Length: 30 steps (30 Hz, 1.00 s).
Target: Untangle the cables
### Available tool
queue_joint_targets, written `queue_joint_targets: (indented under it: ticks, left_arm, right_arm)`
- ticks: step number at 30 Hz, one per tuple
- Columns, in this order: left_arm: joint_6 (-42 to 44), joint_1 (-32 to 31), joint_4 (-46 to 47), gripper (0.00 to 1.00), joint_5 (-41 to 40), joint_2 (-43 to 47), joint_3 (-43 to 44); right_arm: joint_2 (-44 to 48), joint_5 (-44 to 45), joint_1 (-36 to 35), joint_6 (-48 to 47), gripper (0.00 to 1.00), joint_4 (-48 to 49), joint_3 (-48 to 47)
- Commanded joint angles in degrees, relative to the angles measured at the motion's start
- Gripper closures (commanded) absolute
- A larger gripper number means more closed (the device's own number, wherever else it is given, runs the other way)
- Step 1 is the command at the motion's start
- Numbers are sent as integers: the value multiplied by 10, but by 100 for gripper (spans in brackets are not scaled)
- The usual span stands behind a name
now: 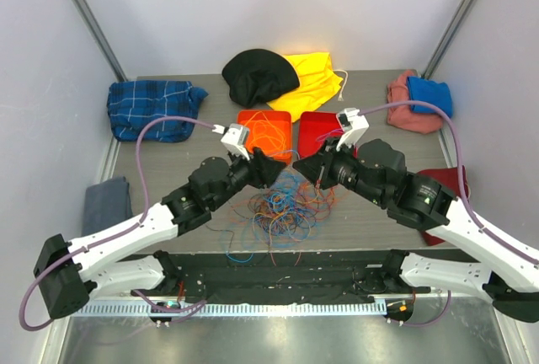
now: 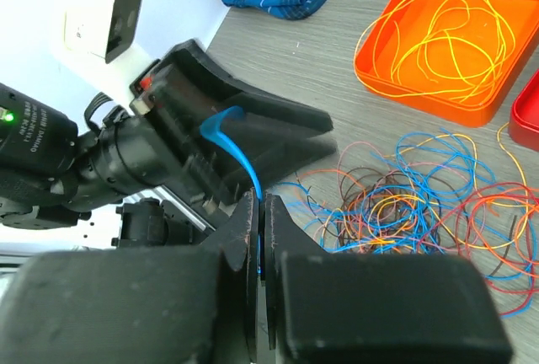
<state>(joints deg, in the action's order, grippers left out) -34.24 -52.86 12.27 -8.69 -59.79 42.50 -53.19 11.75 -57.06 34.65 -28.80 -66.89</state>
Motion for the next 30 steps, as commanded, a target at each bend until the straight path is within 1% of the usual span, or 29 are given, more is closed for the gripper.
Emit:
queue_joint_targets:
  ticks: [1,2,3,4,9,14,18,22,23,24,26,28,29,30]
  left_arm:
    - [35,0,-44,79,-155,33,37]
    - [43,0,-44,85,-176,53,38]
    - [51,0,-45,95,-193,61,44]
    - [65,0,-56,100,-215,70,50]
    - [108,0,-96,100,-246,97,98]
    - [159,0,-121,100,-304,119,151]
    - [180,0,-150,100,-308,131,183]
    - [191,0,-141,100,-310,147,195]
    - [195,0,-134,100,-322,151,197]
    - [196,0,-131,99,-334,155,197]
    - [197,0,-125,98,-366,170,196]
    - [211,0,-110,98,-410,180,184]
    - [213,0,-110,98,-424,187,180]
    - [216,0,-112,98,-431,189,174]
  right_arm:
    - [36,31,-3,-7,99,-6,-36]
    - [41,38,-4,-10,99,-10,-39]
    - [51,45,-4,-13,99,-20,-42]
    - [55,50,-3,-14,99,-23,-47]
    - [68,73,-3,-25,99,-36,-58]
    - [80,101,-4,-28,99,-42,-60]
    - [85,107,-4,-29,99,-45,-49]
    - [89,115,-4,-29,99,-44,-40]
    - [92,122,-3,-30,99,-49,-39]
    - [95,134,-4,-30,99,-52,-38]
    - [105,213,-4,-14,99,-75,-38]
    - [140,272,-3,-6,99,-85,-30]
    - [156,298,-4,-12,99,-73,-27]
    - [176,301,-3,-19,99,-66,-22]
